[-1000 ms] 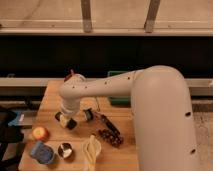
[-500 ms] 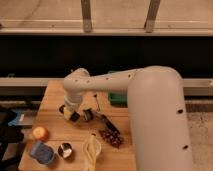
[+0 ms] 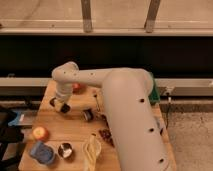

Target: Wipe table surface with eraser

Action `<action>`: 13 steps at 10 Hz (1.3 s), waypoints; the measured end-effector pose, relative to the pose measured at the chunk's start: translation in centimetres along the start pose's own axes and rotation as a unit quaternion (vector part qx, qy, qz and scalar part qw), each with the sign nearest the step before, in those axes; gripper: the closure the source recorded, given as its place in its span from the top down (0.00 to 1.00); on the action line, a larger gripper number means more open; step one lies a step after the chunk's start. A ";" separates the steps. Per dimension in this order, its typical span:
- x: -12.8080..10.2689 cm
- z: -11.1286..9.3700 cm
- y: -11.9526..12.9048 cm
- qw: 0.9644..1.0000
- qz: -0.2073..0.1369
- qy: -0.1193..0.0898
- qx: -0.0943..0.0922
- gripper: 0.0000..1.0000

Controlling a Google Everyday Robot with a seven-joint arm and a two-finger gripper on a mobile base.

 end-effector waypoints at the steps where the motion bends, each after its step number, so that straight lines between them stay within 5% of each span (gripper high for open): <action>1: -0.6 0.3 0.4 1.000 -0.013 0.000 -0.003 0.00; 5: -0.8 3.0 5.2 0.998 -0.048 0.007 -0.036 0.00; 8: 1.9 4.9 6.5 0.998 -0.032 0.011 -0.058 0.00; 13: 9.1 2.6 5.5 0.998 0.043 0.013 -0.032 0.00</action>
